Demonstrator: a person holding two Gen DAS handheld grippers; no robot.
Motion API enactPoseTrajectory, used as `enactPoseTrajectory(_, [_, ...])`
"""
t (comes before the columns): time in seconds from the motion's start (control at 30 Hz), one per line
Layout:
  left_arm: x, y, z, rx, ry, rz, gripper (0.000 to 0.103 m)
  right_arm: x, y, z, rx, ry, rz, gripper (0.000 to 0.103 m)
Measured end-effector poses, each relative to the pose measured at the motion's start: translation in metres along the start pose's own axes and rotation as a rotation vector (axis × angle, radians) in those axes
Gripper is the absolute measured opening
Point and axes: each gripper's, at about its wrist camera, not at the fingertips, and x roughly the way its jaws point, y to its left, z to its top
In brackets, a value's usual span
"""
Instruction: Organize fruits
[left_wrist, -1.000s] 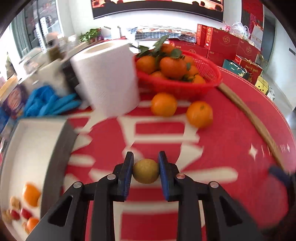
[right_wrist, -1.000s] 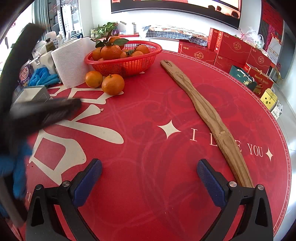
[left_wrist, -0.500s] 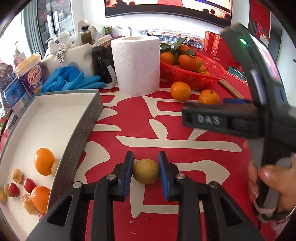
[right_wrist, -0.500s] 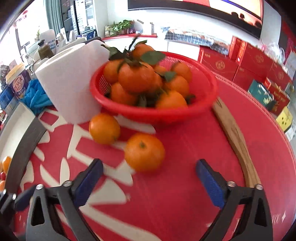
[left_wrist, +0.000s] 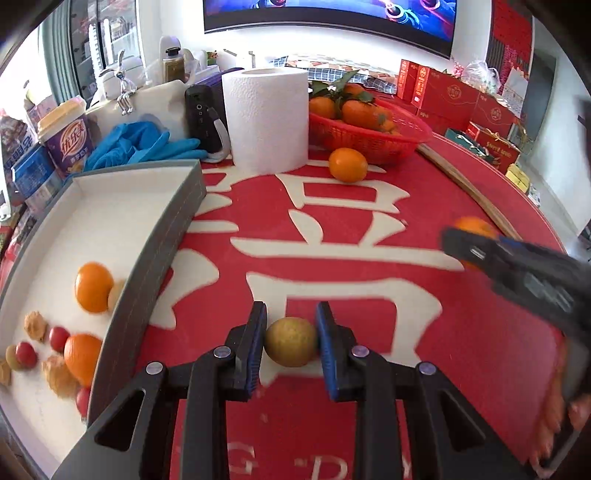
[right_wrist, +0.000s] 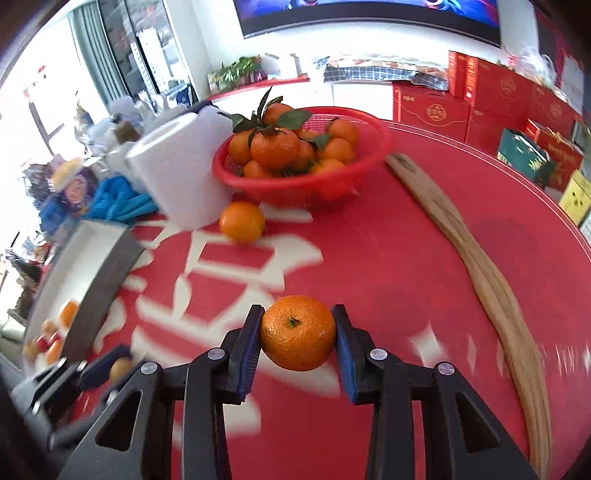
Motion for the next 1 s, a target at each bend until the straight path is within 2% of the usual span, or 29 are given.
enactPoseTrajectory(0.1, [-0.008,-0.006,-0.014,0.025,-0.031,0.023,0.030,-0.032,-0.001,-0.038,0.030,-0.054,-0.039,0.038])
enactPoseTrajectory(0.2, [-0.011,-0.006,-0.019,0.016,-0.031,0.006,0.030,-0.042,-0.011,-0.058,0.087,-0.087,-0.058,0.038])
enactPoseTrajectory(0.47, [-0.009,-0.006,-0.018,0.020,-0.031,0.011,0.030,-0.037,-0.027,-0.063,0.200,-0.073,-0.064,0.038])
enactPoseTrajectory(0.67, [-0.009,-0.007,-0.018,0.020,-0.031,0.012,0.030,-0.035,-0.023,-0.066,0.184,-0.079,-0.079,0.038])
enactPoseTrajectory(1.0, [-0.009,-0.007,-0.018,0.021,-0.031,0.013,0.030,-0.038,-0.029,-0.068,0.205,-0.086,-0.053,0.038])
